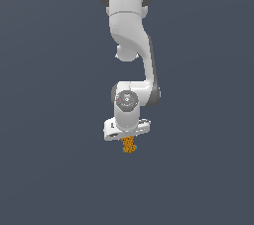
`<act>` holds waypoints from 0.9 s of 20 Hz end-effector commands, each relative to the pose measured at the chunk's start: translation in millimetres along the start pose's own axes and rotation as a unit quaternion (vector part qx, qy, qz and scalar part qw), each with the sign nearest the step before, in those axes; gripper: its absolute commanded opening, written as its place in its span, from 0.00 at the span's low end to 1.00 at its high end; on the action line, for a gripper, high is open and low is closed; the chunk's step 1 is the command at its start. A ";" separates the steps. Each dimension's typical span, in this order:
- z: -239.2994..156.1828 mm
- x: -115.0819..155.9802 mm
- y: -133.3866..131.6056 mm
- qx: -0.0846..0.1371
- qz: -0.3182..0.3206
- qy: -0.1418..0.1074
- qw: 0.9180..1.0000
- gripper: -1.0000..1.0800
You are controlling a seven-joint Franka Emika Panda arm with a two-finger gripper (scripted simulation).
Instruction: Pick up the object and move it to a goal position.
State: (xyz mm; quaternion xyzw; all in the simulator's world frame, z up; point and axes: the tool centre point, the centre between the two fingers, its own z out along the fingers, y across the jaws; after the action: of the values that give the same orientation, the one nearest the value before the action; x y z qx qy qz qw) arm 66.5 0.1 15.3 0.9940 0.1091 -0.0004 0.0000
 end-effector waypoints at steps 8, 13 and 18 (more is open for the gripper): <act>-7.4 -9.5 0.3 0.000 0.000 0.000 1.000 0.00; -18.6 -23.8 0.6 0.000 0.000 0.000 1.000 0.00; -35.9 -45.8 1.1 0.000 0.000 0.000 1.000 0.00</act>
State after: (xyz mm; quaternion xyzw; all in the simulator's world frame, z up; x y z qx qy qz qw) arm 28.5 -9.1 44.9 0.9940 0.1091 -0.0011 -0.0001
